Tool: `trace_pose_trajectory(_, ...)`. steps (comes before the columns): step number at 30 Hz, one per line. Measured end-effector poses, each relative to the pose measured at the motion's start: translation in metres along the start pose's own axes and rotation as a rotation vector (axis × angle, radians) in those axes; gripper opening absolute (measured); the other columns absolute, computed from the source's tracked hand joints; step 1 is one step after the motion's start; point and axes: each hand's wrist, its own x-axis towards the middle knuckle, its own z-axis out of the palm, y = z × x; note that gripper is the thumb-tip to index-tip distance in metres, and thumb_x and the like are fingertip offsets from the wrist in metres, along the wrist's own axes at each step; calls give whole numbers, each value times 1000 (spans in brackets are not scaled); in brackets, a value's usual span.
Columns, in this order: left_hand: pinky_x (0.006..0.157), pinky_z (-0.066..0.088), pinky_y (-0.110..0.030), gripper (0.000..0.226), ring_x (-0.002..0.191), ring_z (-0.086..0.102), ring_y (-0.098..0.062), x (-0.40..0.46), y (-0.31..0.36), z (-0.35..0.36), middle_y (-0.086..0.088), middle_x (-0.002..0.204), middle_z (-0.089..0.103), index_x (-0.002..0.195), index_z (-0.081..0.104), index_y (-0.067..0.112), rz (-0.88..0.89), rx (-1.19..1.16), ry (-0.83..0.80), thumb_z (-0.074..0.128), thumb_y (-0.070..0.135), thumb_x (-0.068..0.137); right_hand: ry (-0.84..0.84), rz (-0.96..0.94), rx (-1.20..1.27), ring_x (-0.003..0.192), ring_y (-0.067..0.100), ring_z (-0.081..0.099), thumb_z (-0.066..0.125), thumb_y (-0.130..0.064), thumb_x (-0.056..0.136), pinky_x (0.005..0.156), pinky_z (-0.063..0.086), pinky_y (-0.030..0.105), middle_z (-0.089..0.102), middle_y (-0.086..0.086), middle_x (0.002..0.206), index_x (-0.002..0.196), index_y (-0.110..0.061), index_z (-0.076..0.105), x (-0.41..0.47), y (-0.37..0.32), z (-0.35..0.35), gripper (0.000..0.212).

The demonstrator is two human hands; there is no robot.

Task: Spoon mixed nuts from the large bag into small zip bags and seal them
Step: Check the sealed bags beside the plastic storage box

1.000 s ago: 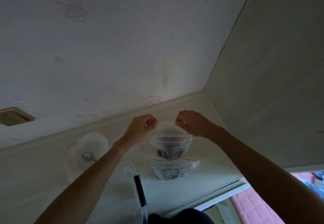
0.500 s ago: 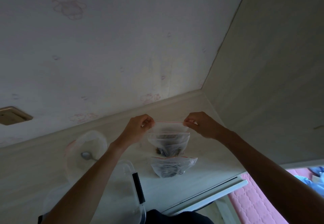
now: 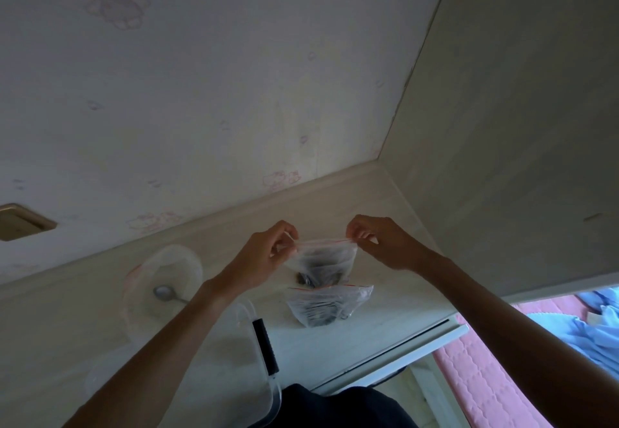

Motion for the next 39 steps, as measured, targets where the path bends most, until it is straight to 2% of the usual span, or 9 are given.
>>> trace_pose_trajectory(5, 81, 56, -28, 42, 90, 72, -4, -8, 0, 1, 14, 88, 73, 83, 61, 36, 49, 61, -60, 62, -4, 95, -28, -79, -122, 85, 19, 66, 45, 23, 84, 78, 46, 15, 74, 9, 94, 94, 0, 73, -13, -3, 5, 38)
trace_pose_trajectory(8, 80, 49, -14, 34, 90, 69, 0, -13, 2, 3, 14, 95, 74, 92, 76, 25, 46, 68, -101, 60, -5, 95, -42, -61, -108, 92, 23, 68, 50, 14, 91, 83, 51, 28, 74, 11, 100, 103, 0, 75, -22, -3, 8, 31)
trace_pose_trajectory(10, 81, 47, -8, 30, 94, 69, 2, -17, 5, 3, 12, 100, 75, 100, 77, 24, 17, 29, -121, 58, 2, 100, -72, -27, -85, 95, 17, 67, 61, -11, 97, 86, 55, 37, 72, 3, 104, 110, -8, 73, -30, -6, 10, 18)
trace_pose_trajectory(14, 85, 52, -14, 11, 105, 66, 5, -28, 12, 4, 25, 108, 69, 101, 68, 47, -88, -51, -214, 65, 55, 94, -205, 70, -260, 101, 3, 58, 67, -79, 73, 89, 48, 24, 61, -19, 112, 119, -31, 62, -41, -15, 13, 67)
trace_pose_trajectory(18, 84, 56, -20, 75, 105, 62, 6, -41, 13, 9, 27, 115, 62, 117, 65, 42, -58, 130, -226, 77, 87, 59, -192, -5, -381, 99, 5, 55, 82, -58, 77, 82, 39, 16, 62, -12, 117, 125, -25, 61, -47, -11, 24, 62)
trace_pose_trajectory(26, 83, 59, -33, 10, 88, 70, 3, -51, 9, 28, 19, 94, 76, 104, 78, 26, 48, 96, 16, 77, 29, 94, 48, 47, -204, 76, 2, 59, 77, -35, 91, 71, 47, 20, 66, -13, 87, 95, -22, 73, -52, -5, 42, 15)
trace_pose_trajectory(32, 75, 51, -12, 27, 82, 72, 1, -40, 11, 27, 21, 87, 76, 92, 59, 37, -69, -52, 159, 81, 20, 90, 234, 223, 270, 73, 3, 62, 83, -11, 85, 68, 45, 10, 73, -3, 83, 94, -12, 76, -43, -4, 48, 11)
trace_pose_trajectory(36, 75, 50, -9, 29, 78, 72, 3, -36, 23, 17, 23, 84, 77, 99, 67, 34, -96, -160, 255, 83, 12, 87, 255, 284, 408, 76, 9, 59, 78, -15, 90, 72, 44, 23, 74, 19, 92, 91, -3, 78, -38, -11, 44, 12)
trace_pose_trajectory(39, 72, 51, -8, 28, 78, 73, 3, -40, 44, -4, 21, 84, 78, 92, 74, 35, -50, -198, 289, 81, 9, 88, 275, 218, 465, 74, 6, 59, 78, -15, 90, 70, 44, 17, 74, 13, 86, 82, -7, 77, -38, -35, 29, 11)
